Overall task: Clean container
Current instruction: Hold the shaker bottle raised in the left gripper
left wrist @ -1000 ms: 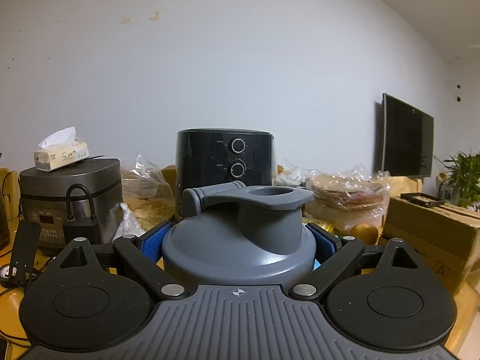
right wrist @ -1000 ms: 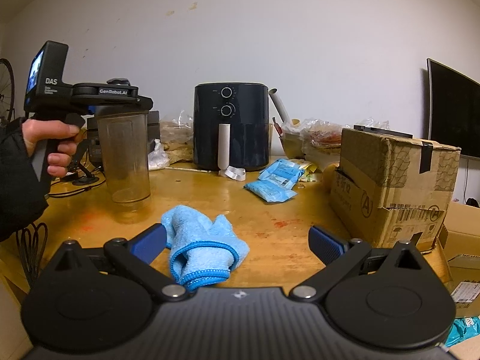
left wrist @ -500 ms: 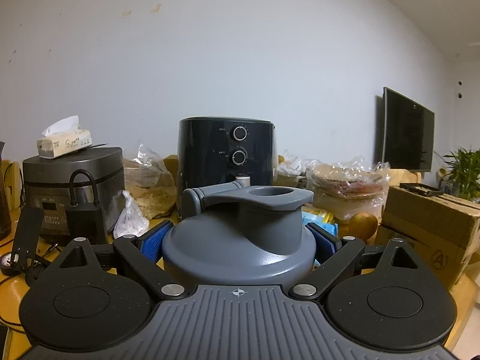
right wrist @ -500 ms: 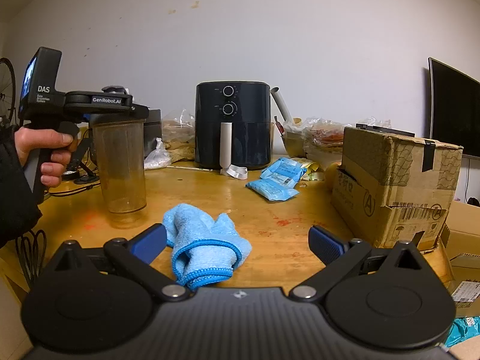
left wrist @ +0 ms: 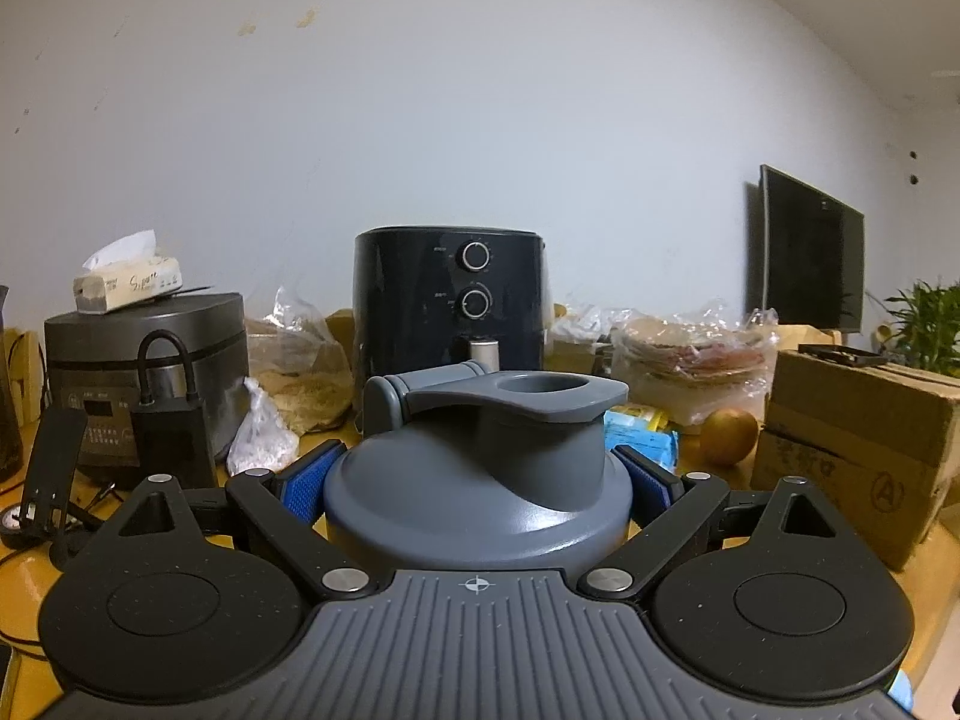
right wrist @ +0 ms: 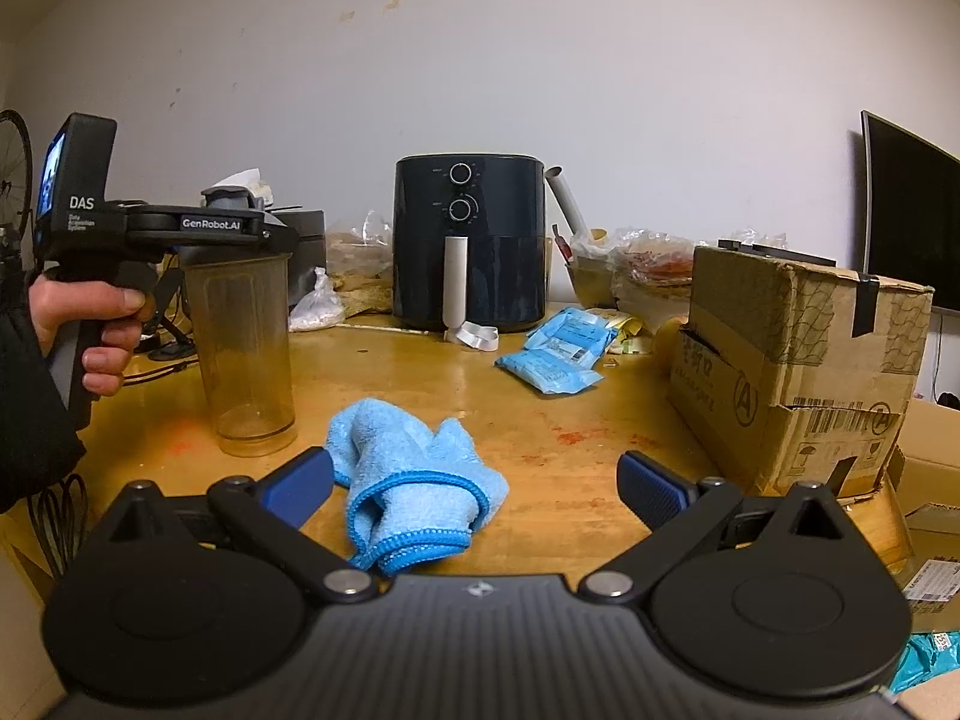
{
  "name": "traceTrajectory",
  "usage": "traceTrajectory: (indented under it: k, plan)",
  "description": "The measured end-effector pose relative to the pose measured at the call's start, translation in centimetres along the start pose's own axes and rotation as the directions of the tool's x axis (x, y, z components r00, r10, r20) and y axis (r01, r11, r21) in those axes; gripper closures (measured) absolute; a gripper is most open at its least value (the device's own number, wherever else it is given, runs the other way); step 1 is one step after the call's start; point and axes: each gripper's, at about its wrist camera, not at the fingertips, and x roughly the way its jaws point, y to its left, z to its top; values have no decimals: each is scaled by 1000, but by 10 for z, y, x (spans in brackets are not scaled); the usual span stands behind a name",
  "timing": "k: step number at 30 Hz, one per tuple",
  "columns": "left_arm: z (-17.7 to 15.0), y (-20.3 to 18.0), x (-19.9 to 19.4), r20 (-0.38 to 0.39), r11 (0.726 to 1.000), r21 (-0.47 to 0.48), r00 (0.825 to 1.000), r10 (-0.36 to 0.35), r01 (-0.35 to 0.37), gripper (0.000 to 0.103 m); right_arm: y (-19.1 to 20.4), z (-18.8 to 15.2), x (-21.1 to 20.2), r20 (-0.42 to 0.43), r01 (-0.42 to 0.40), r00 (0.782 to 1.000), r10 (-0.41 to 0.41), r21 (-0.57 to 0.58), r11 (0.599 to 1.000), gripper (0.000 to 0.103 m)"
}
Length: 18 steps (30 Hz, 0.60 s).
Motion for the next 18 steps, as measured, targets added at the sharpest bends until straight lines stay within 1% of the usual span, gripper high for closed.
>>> traceTrajectory:
  k: [18]
  plan:
    - [-5, -2, -2, 41, 1000, 16, 999, -2, 1, 8, 1, -1, 1, -8, -4, 1000, 4, -5, 1000, 0]
